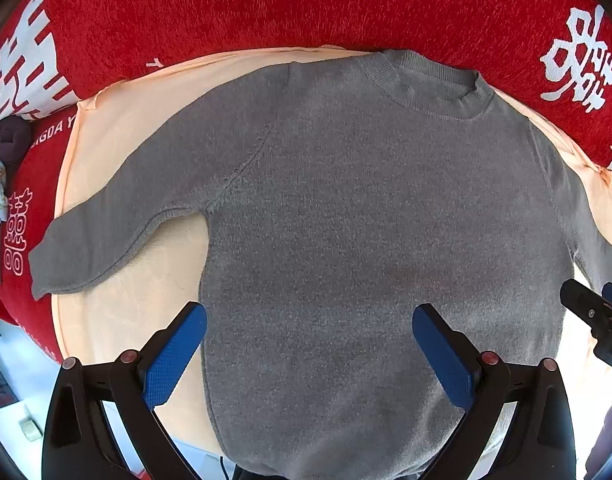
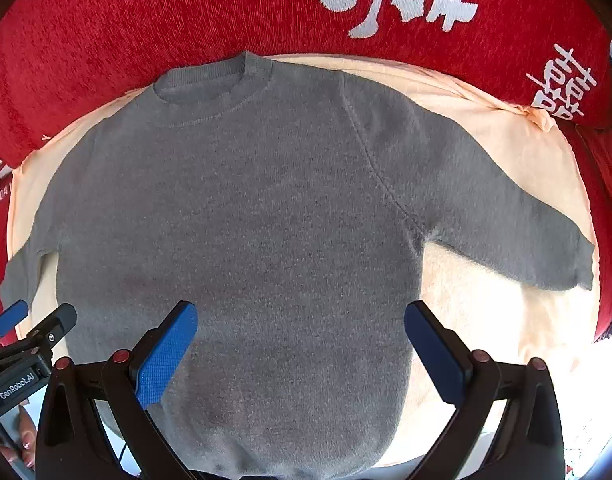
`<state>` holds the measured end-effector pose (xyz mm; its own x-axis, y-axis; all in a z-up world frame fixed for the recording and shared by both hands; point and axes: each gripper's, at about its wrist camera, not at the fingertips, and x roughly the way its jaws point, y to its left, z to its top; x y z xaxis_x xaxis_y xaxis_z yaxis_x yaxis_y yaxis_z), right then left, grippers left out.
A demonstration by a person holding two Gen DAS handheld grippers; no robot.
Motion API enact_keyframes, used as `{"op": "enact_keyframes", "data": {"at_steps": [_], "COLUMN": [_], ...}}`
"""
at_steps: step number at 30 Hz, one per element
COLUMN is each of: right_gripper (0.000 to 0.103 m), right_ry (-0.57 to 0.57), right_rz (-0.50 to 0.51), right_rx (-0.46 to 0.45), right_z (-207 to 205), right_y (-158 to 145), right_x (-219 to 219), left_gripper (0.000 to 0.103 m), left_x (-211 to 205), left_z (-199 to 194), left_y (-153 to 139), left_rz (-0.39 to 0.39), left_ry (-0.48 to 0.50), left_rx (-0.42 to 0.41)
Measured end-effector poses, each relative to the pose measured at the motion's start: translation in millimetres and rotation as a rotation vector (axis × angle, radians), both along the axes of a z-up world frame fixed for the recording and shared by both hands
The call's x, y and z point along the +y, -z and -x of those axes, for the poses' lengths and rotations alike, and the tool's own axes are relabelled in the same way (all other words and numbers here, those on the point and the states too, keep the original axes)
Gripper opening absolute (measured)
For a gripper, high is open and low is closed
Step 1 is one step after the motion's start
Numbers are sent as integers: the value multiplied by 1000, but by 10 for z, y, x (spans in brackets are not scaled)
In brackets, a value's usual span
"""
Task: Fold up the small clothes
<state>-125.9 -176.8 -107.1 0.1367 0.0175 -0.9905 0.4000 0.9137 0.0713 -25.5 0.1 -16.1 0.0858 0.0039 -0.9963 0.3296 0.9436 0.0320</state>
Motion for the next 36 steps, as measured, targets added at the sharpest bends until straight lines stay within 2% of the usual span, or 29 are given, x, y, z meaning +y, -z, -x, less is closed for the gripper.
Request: {"op": "enact_keyframes", "data": {"at_steps": [36], "right_gripper": [103], "right_ry": [-23], "right_rz": [8], "right_rx": [17], "right_z": [-4], "right_y": [33], "right_x": [84], "left_gripper": [103], "left_x": [109], "left_z": [-19], "left_y": [23], "left_rz": [7], "left_ry": [-24], "left_rx": [2]}}
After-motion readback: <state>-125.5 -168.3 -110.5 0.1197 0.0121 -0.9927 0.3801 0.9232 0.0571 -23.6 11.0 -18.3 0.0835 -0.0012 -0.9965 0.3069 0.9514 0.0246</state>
